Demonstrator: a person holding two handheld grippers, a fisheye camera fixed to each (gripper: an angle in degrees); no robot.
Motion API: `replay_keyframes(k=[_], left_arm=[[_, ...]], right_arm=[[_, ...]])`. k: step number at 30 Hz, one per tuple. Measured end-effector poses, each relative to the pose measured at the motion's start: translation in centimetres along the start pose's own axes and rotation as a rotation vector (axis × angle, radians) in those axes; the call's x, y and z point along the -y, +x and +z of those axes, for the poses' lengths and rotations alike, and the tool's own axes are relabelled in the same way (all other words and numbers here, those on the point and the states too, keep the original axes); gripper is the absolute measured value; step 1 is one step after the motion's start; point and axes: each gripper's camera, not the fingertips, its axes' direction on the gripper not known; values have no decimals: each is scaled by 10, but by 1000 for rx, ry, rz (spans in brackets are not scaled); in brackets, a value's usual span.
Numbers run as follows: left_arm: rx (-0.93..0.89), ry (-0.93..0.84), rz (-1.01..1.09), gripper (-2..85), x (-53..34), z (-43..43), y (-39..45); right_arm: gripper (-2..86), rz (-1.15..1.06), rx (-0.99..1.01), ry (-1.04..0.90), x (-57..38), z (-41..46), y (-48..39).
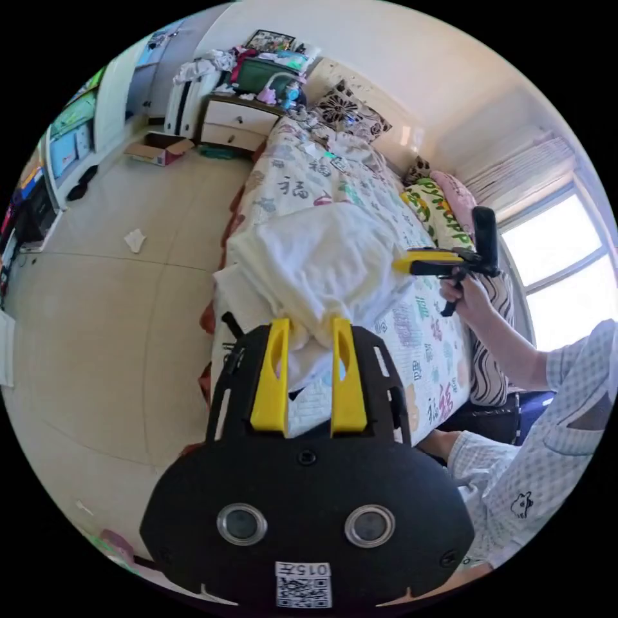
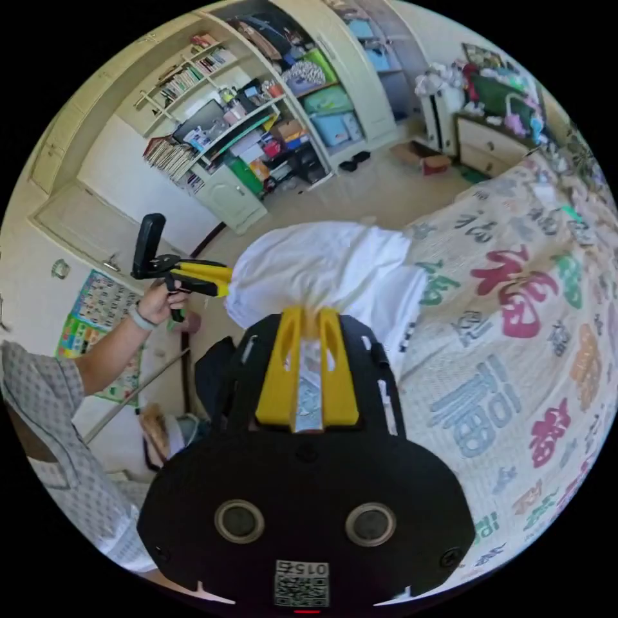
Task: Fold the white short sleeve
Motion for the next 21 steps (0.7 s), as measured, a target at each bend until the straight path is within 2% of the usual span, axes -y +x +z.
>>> replay_keyframes(k=[5, 7, 11, 14, 19, 21], left_arm=[[-24, 175, 63, 46, -36, -10, 54], [-163, 249, 123, 45, -59, -9, 95], [-393, 249, 194, 45, -82, 21, 162], [-580, 161, 204, 46, -92, 72, 218], [-863, -189, 247, 45, -114, 211, 340], [-996, -254, 186, 45, -122, 262, 373]], right_arm=[[12, 28, 149, 230, -40, -54, -28], [8, 6, 261, 356, -80, -102, -40], [6, 22, 474, 530, -158, -180, -48], [5, 102, 487, 570, -230, -242, -59], [8, 303, 423, 512, -361, -349, -82], [10, 374, 372, 490, -397, -385, -88]])
